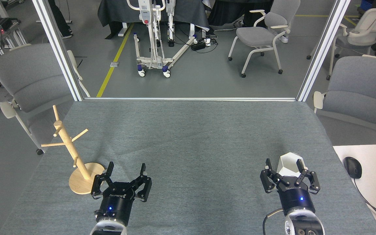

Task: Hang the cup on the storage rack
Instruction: 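Move the right gripper toward the white hexagonal cup, then close the right gripper on the white cup's rim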

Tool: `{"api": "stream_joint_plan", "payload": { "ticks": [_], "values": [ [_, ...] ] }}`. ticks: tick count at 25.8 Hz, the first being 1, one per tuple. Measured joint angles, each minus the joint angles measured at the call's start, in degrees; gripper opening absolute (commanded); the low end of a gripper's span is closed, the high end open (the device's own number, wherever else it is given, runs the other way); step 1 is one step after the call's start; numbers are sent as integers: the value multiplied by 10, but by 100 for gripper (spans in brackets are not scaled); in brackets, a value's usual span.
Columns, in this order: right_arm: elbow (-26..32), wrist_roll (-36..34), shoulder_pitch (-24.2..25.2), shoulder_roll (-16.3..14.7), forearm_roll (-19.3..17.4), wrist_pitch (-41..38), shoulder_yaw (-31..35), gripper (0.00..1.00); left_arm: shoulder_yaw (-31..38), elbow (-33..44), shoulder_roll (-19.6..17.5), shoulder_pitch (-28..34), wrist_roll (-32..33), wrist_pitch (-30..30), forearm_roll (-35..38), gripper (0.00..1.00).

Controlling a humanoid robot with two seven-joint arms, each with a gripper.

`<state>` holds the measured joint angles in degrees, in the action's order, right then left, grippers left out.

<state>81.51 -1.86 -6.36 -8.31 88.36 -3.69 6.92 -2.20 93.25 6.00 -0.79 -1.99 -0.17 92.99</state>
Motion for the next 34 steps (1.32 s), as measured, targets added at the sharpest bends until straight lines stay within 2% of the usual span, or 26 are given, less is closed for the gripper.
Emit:
{"api": "stream_joint_plan", "payload": {
  "ticks": [9,21,34],
  "values": [
    [-21,-61,21,-2,0,-46,58,99,0,4,0,10,-1,-1,0,99],
    [-97,-65,26,-14,7,-63,68,99,-1,3,0,16,0,-1,0,99],
    [-110,-58,18,-13,4,-49,69,99,-1,-1,0,17,0,2,0,99]
  ]
}}
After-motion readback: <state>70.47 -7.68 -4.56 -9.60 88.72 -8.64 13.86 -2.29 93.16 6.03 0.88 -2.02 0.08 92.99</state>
